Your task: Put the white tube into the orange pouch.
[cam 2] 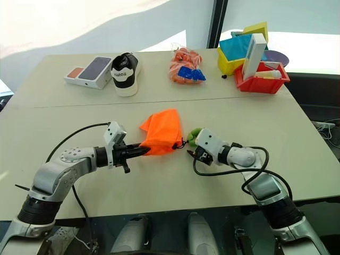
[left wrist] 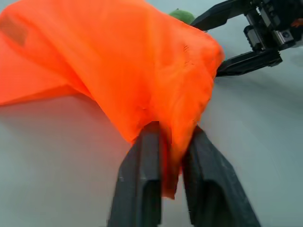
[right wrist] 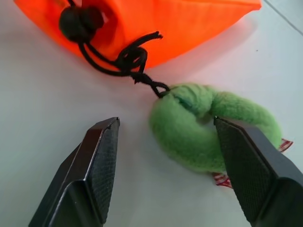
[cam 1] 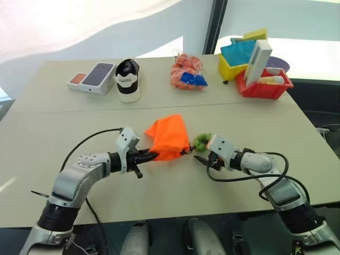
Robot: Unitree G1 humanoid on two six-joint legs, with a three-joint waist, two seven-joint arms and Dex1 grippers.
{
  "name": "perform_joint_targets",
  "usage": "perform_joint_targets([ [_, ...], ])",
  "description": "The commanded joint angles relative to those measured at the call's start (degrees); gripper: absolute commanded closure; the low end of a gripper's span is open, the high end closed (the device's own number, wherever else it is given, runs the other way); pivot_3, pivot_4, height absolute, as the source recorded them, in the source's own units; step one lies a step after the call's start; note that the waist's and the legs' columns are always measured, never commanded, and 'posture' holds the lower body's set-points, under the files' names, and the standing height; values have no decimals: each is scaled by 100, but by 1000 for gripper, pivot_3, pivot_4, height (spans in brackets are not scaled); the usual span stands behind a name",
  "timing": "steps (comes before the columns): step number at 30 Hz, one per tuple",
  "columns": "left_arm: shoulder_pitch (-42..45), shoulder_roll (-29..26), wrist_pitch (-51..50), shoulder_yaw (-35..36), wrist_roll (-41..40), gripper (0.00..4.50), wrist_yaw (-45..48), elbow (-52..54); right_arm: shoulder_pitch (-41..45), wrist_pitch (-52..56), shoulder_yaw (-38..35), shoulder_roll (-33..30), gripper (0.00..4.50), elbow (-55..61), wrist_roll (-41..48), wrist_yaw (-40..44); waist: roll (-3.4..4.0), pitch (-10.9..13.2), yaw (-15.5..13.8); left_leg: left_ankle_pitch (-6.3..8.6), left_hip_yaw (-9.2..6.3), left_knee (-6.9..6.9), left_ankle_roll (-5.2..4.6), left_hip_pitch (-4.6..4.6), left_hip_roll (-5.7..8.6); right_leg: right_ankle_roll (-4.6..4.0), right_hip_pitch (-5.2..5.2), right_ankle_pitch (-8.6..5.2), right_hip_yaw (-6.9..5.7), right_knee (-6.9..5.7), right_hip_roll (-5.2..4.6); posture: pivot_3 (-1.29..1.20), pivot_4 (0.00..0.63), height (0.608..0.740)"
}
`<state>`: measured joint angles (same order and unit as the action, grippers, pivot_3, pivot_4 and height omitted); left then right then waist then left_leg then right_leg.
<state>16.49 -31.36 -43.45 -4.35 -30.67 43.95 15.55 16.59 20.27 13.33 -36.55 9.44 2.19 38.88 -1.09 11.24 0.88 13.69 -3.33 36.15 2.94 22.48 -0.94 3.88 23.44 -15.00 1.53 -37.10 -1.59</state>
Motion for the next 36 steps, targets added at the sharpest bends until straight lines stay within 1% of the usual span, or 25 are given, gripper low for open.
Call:
perform_joint_targets([
  [1,-21,-6,-11,228,-335,2128,181,297,70,-216,4,11,1441,-166,-215,-8,0,0,2,0,-1,1,0,0,0,0,0,0,0,0,0,0,150,740],
  [2,-40,-35,57,252,-302,1734,175,326,56,-239,-31,9,1731,-185,-231,-21,0,0,3,0,0,1,0,0,0,0,-1,0,0,-1,0,0,150,740],
  [3,-63,-74,100,289,-318,1191,215,354,28,-245,-77,3,2033,-167,-232,-27,0,0,2,0,-1,1,0,-2,0,-1,-1,0,0,-2,0,0,150,740],
  [4,-83,-123,159,335,-347,731,287,396,0,-245,-130,-5,2585,-141,-231,-40,0,0,2,0,0,1,0,-2,0,-1,-2,0,0,-2,0,0,150,740],
  [7,-34,-237,97,493,-502,723,378,505,-170,-187,-383,-49,4105,83,-146,-87,0,0,1,0,0,1,0,-2,0,-2,-1,-1,0,-2,0,0,150,740],
  [8,5,-285,86,493,-476,723,379,514,-260,-175,-482,-78,4469,181,-113,-95,0,0,-13,0,0,1,0,-2,0,-2,-1,-1,0,-2,0,0,150,740],
  [11,98,-379,157,448,-395,723,428,460,-550,-69,-817,-144,4469,516,18,-79,0,0,-22,0,-2,1,0,-1,1,-2,-2,-1,-1,-1,-1,0,150,740],
  [14,308,-384,344,337,-245,723,507,250,-916,195,-1329,-199,4469,1039,376,-3,0,0,-19,0,0,2,0,0,1,-1,-3,-2,0,0,-2,0,150,740],
  [20,836,-132,919,-43,169,723,667,-255,-1255,753,-2237,-64,4469,1751,1263,29,0,0,-5,0,0,4,0,-3,0,-1,-4,-2,1,-2,2,0,150,740],
  [23,1046,16,1195,-236,388,723,751,-532,-1411,905,-2543,-79,4469,1993,1664,132,0,0,-9,0,0,2,0,-3,0,0,-5,0,0,-1,3,0,150,740],
  [27,1314,235,1617,-510,651,723,954,-898,-1560,1114,-2821,-147,4469,2236,2187,306,0,0,-13,0,0,0,0,-2,0,8,-4,3,0,-1,3,0,150,740],
  [30,1544,516,1880,-681,792,723,1052,-1197,-1557,1274,-2920,-145,4469,2356,2535,349,0,0,-17,0,1,3,0,-2,0,6,-5,2,0,-1,3,0,150,740],
  [33,1717,757,2088,-855,931,723,1174,-1408,-1514,1303,-2883,-174,4469,2353,2581,303,0,0,-12,0,1,7,0,-1,1,6,-7,1,0,-1,3,0,150,740],
  [36,1790,872,2246,-943,1053,723,1249,-1507,-1487,1272,-2821,-192,4469,2326,2586,289,0,0,-4,0,1,3,0,-2,0,10,-6,4,1,-1,5,0,150,740],
])
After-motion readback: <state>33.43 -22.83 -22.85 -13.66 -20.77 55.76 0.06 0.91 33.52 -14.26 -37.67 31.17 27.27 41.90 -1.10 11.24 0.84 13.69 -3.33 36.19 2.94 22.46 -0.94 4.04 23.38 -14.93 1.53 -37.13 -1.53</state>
